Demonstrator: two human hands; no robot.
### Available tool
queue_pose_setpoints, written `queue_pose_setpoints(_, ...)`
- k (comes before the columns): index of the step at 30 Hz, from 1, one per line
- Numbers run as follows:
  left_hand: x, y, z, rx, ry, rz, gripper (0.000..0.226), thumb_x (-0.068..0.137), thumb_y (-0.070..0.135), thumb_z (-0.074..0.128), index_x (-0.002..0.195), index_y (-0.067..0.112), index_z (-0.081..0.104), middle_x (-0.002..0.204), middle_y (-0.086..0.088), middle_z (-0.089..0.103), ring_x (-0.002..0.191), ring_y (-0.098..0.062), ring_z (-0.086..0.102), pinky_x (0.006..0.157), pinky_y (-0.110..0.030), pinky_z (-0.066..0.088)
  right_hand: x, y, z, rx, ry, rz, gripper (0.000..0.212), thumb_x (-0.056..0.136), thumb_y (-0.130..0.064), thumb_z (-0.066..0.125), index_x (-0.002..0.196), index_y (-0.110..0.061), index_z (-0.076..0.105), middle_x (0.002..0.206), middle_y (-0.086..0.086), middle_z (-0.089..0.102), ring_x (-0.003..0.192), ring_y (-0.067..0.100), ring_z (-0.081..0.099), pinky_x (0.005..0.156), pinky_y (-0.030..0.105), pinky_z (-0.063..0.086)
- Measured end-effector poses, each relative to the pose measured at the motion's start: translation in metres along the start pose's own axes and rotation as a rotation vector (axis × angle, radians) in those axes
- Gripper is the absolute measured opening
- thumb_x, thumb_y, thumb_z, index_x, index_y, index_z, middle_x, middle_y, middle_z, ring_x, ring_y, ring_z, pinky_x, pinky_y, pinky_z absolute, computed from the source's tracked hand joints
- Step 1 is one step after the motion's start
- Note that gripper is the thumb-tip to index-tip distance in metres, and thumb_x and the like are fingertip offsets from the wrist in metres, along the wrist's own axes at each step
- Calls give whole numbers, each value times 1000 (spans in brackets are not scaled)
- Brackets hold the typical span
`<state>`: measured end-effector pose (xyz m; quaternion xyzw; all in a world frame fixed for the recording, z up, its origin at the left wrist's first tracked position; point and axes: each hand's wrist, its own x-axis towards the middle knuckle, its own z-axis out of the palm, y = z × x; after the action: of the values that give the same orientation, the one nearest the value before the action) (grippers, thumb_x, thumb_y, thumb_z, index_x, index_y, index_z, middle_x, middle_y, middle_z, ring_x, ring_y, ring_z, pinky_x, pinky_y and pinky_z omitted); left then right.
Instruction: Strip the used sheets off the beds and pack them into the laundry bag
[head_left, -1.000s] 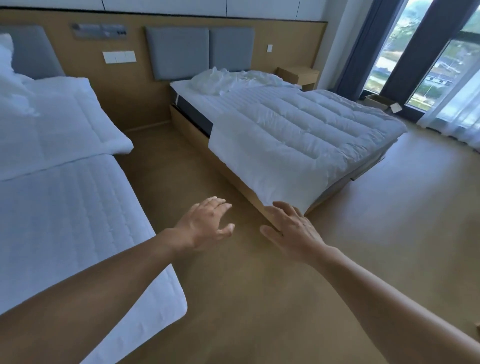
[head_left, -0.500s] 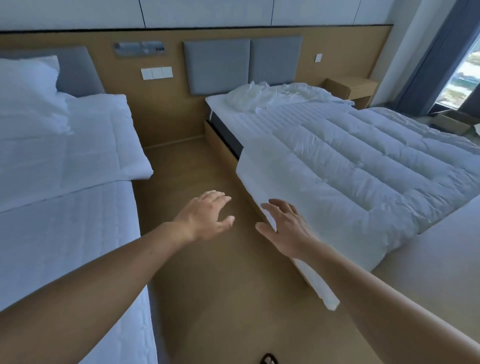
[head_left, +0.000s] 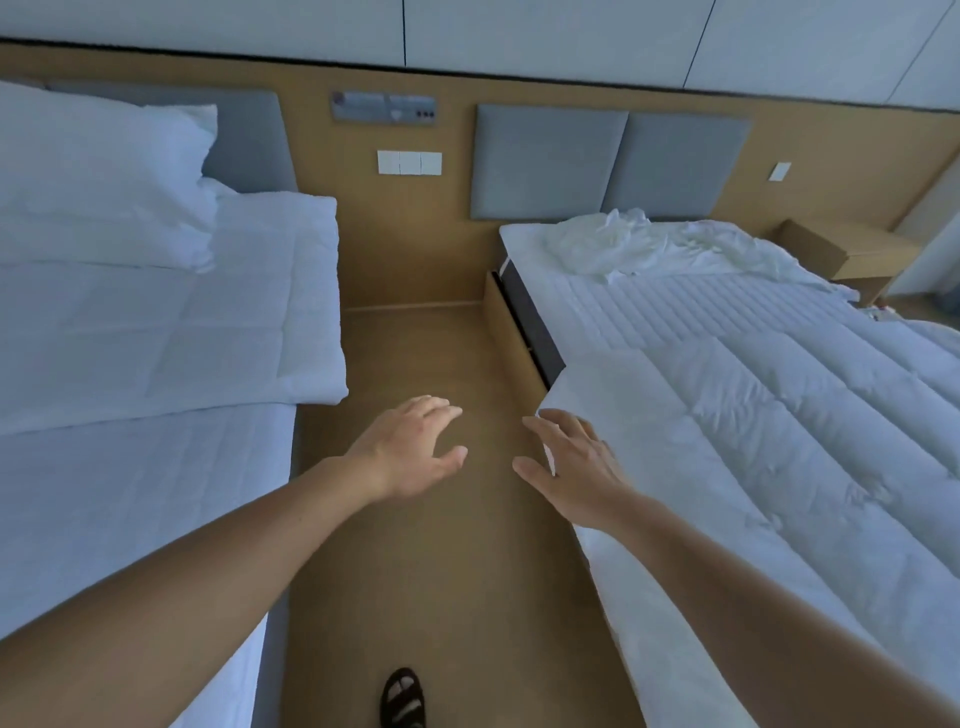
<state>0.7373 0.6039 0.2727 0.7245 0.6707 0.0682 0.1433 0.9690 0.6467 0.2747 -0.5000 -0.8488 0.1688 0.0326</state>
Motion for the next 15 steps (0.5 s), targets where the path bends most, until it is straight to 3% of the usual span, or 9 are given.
queue_pose_setpoints(8, 158, -66, -59, 20, 10, 17, 63, 101, 48, 42, 155, 20, 30, 163, 0, 25, 152, -15, 16, 121, -34, 19, 170, 11, -40, 14, 40, 24, 60, 101, -56, 40, 155, -30, 30, 161, -8, 23, 150, 17, 18, 120, 41, 24)
queue_pose_setpoints(15, 307, -82, -74, 48, -15, 54, 64, 101, 50, 41, 156, 20, 29, 164, 0, 24, 152, -15, 15, 121, -35, 19, 299, 73, -59, 17, 34, 58, 60, 101, -56, 38, 154, -29, 30, 163, -5, 22, 150, 20, 17, 120, 45, 24)
